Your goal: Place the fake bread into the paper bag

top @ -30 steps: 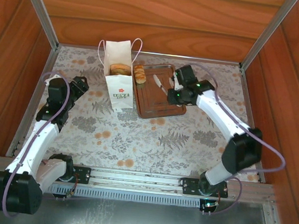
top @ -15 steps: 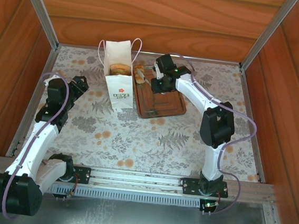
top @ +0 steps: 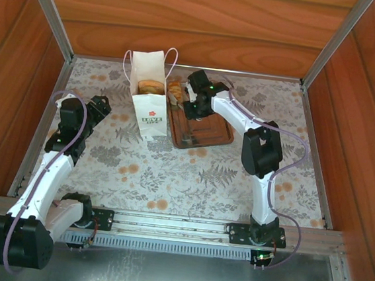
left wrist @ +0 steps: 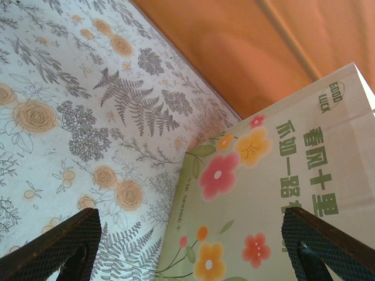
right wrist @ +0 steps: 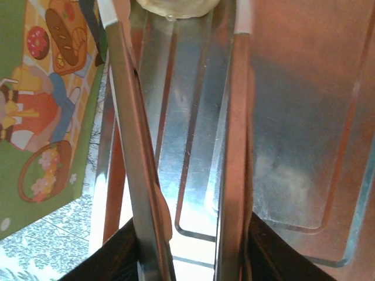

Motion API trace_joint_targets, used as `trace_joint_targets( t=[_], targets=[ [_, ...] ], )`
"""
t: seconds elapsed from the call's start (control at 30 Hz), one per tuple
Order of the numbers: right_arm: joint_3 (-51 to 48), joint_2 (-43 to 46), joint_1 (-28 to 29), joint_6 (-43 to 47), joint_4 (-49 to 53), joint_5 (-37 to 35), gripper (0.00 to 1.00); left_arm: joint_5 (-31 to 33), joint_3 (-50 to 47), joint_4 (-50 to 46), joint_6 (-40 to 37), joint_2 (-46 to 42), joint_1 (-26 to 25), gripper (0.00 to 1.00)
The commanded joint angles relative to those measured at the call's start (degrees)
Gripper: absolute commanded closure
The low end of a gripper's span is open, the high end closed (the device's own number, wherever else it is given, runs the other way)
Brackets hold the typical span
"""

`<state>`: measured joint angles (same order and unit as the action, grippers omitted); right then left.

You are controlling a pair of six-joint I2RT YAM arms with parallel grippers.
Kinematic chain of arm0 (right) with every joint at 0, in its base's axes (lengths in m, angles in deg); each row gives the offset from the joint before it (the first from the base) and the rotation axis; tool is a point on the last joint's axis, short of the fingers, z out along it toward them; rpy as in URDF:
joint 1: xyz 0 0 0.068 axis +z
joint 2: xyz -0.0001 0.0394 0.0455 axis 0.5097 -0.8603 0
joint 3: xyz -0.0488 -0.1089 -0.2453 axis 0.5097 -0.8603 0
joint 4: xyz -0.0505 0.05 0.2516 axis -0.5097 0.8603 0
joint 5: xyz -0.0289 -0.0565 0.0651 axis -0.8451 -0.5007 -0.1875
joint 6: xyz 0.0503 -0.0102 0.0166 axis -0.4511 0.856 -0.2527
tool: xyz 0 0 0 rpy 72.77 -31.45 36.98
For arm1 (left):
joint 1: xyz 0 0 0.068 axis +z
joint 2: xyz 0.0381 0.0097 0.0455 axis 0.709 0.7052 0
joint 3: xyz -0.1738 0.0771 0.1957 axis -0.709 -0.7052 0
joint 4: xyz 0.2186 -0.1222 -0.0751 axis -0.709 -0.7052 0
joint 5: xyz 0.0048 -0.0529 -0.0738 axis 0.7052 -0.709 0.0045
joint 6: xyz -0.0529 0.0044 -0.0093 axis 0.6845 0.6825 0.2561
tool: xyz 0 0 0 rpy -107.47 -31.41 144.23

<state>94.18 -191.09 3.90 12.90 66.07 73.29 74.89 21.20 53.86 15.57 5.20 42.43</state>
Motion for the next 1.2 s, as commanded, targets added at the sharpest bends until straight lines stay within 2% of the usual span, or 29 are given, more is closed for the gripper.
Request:
trace_joint_targets(
  t=[0.0,0.17,0.4,0.73,0.93,1.17],
  targets=[
    [1.7,-0.1,0.5,0.5,1.8,0.7,0.65,-0.4,1.7,-0.6,-0.8,0.0,0.3,0.15],
    [-0.5,3.3,0.5,0.1,3.0,-0.3,0.76,-0.5,2.1,-1.0,-1.0,-0.2,0.3,0.15],
    [-9.1,14.8,0.5,-2.2,3.0,-5.5,0.77,-3.2,5.7,-1.0,-2.1,0.5,0.3,0.15],
    [-18.4,39.6,0.5,-5.7,4.8,-12.6,0.78,-13.6,17.1,2.0,-2.0,7.7,-0.4,0.16],
    [-14.5,47.2,1.8,-6.5,4.8,-11.3,0.78,-14.8,23.7,2.2,-3.6,15.5,-3.9,0.19],
    [-4.8,45.5,8.6,-4.5,2.8,-11.3,0.79,-14.9,26.7,2.5,-3.5,20.3,-5.7,0.35]
  ],
)
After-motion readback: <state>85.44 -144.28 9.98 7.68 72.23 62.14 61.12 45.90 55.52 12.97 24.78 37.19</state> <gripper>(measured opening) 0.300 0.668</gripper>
